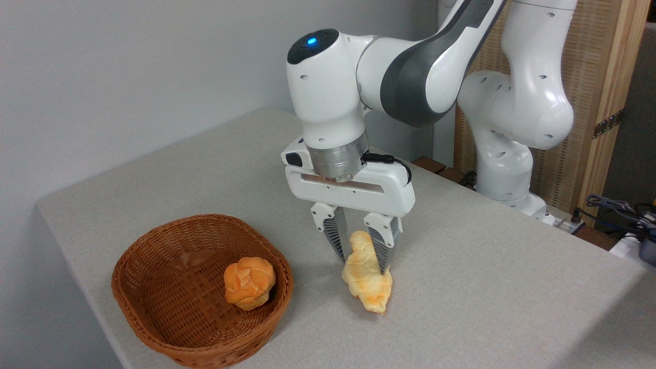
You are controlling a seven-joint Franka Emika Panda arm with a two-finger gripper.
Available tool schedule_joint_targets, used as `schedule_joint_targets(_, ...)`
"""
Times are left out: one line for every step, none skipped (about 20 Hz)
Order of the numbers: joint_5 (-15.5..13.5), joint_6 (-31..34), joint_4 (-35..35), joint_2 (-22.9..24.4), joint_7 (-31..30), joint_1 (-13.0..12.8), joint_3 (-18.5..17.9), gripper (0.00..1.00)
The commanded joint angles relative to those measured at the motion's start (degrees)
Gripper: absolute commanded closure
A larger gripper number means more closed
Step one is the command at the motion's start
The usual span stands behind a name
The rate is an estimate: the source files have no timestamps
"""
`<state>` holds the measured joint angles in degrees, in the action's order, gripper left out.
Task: Put bread into the basket
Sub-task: 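Close the gripper on the middle of the croissant roll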
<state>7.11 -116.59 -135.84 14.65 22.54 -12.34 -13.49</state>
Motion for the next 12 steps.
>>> schedule_joint_targets(1.6, -1.4, -1.3, 0.6, -0.7, -0.5, -0.6, 0.70)
schedule_joint_targets(1.6, -1.4, -1.3, 0.6, -0.7, -0.5, -0.6, 0.70)
schedule_joint_targets(1.6, -1.4, -1.3, 0.6, -0.7, -0.5, -0.6, 0.70)
schedule_joint_targets(1.6, -1.4, -1.3, 0.6, -0.7, -0.5, -0.6, 0.70)
schedule_joint_targets(1.6, -1.4, -1.3, 0.6, -0.7, -0.5, -0.6, 0.71)
schedule_joint_targets(1.6, -1.4, -1.3, 0.6, -0.4, -0.5, -0.6, 0.72)
schedule_joint_targets(1.6, -1.4, -1.2, 0.6, -0.3, -0.5, -0.6, 0.73)
schedule_joint_targets(1.6, -1.4, -1.2, 0.6, -0.2, -0.5, -0.6, 0.76)
schedule_joint_targets(1.6, -1.4, -1.2, 0.6, -0.2, -0.5, -0.6, 0.76)
schedule_joint_targets(1.6, -1.4, -1.2, 0.7, -0.2, -0.5, -0.5, 0.77)
schedule_joint_targets(1.6, -1.4, -1.2, 0.7, -0.1, -0.5, -0.5, 0.79)
schedule_joint_targets(1.6, -1.4, -1.1, 0.7, -0.1, -0.5, -0.5, 0.79)
